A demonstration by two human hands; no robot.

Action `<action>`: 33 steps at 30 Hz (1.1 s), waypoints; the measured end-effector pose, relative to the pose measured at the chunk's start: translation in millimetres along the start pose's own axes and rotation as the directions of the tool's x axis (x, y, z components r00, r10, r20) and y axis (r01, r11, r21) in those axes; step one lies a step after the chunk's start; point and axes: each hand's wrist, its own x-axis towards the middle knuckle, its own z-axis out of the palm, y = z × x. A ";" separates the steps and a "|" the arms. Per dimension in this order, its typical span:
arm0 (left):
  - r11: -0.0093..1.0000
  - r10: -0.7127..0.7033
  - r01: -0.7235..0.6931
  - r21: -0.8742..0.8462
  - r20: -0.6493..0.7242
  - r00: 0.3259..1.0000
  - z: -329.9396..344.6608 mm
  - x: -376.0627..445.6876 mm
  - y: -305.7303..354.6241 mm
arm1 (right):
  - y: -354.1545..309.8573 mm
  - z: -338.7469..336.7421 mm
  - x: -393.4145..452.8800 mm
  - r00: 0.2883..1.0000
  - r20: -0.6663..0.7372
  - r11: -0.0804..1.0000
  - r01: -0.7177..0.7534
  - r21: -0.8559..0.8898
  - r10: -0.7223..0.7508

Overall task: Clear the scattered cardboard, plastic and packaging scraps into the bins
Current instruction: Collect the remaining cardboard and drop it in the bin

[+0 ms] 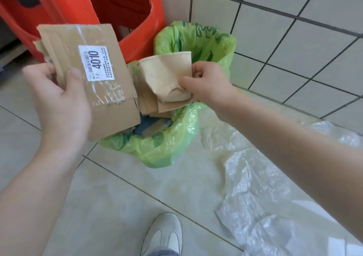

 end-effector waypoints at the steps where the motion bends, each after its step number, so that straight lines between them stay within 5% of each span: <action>1: 0.994 -0.053 0.056 -0.091 0.044 0.998 2.5 -0.3 1.3 | 1.6 3.1 0.7 0.999 -0.012 0.993 0.047 -0.109 -0.048; 4: 0.978 -0.126 0.136 -0.157 0.071 0.989 4.8 3.2 -0.4 | 6.6 6.1 0.5 0.982 -0.034 0.922 0.163 -0.350 -0.186; 10: 0.993 -0.098 0.100 -0.061 0.032 0.995 -0.9 7.8 -11.7 | 2.9 -4.7 -0.1 0.956 -0.047 0.831 0.227 -0.508 -0.290; 15: 0.959 -0.156 0.148 -0.240 -0.014 0.988 -1.5 7.8 -11.8 | -6.9 -9.4 -1.4 0.905 0.058 0.662 0.351 -0.662 -0.422; 19: 0.951 -0.127 0.100 -0.292 -0.077 0.989 -1.8 12.9 -8.6 | -7.9 13.7 0.2 0.935 0.104 0.693 0.323 -0.644 -0.340; 24: 0.986 0.045 -0.057 -0.154 -0.081 0.996 12.4 -9.2 1.9 | 5.2 52.1 6.2 0.987 0.117 0.736 0.158 -0.658 -0.107; 29: 0.984 0.175 -0.180 0.020 0.132 0.976 33.2 -46.8 0.1 | 11.9 54.6 7.9 0.971 0.129 0.815 0.237 -0.529 -0.199; 33: 0.956 0.256 -0.270 0.111 0.131 0.958 33.4 -49.6 2.0 | 16.4 43.8 14.2 0.967 0.152 0.760 0.256 -0.598 -0.207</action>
